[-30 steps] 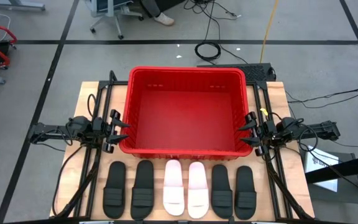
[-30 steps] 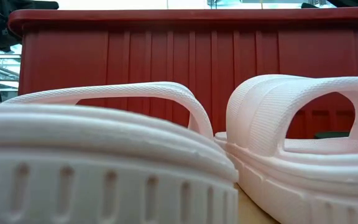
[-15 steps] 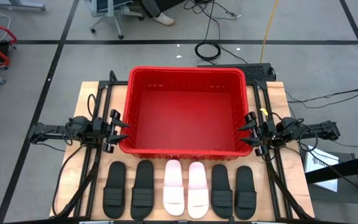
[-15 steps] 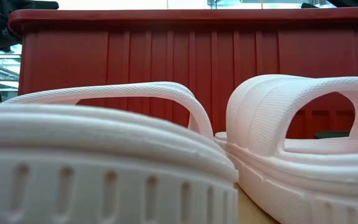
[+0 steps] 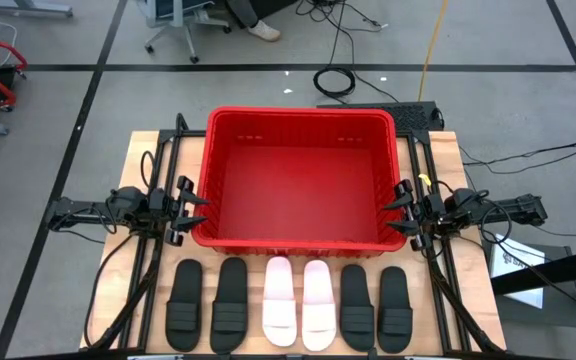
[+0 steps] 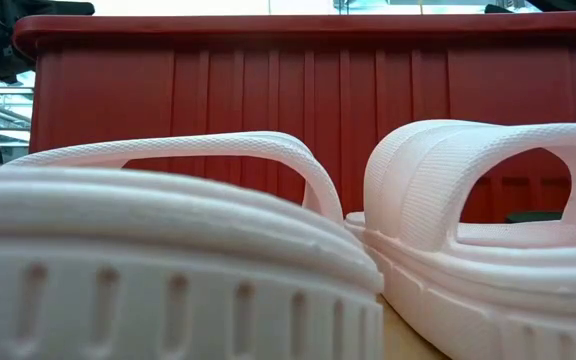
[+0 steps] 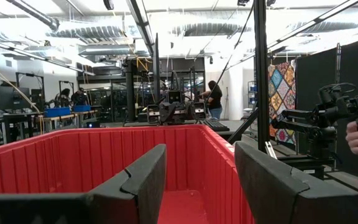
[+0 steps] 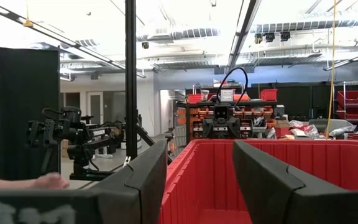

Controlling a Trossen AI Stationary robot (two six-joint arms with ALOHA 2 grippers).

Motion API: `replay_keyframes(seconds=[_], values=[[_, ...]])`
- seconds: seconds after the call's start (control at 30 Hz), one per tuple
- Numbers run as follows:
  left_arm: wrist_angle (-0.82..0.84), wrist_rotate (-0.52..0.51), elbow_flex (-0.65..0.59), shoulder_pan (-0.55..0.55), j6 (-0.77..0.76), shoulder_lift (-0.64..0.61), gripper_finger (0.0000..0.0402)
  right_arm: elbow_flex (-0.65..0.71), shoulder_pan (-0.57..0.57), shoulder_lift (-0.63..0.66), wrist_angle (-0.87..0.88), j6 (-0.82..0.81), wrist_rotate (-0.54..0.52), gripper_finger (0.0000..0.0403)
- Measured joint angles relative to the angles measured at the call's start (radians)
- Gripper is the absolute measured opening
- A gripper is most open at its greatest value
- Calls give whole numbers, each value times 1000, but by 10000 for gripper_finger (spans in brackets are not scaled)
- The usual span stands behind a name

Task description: Pick and place slides into bin

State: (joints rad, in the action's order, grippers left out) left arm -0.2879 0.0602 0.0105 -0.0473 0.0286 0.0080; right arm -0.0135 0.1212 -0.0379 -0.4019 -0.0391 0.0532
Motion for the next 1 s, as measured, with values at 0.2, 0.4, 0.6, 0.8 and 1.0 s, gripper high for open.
replay_keyframes(seconds=[0.2, 0.4, 0.6, 0.8, 1.0], values=[[0, 0, 0, 0, -1, 0, 198, 0, 0, 0, 0, -1, 0, 171], [0, 0, 0, 0, -3, 0, 198, 0, 0, 0, 0, -1, 0, 171], [-4, -1, 0, 0, -9, 0, 198, 0, 0, 0, 0, -1, 0, 171], [-21, -13, 0, 0, -36, 0, 198, 0, 0, 0, -1, -1, 0, 171], [-33, -17, 0, 0, -38, 0, 198, 0, 0, 0, -21, 1, 0, 171]])
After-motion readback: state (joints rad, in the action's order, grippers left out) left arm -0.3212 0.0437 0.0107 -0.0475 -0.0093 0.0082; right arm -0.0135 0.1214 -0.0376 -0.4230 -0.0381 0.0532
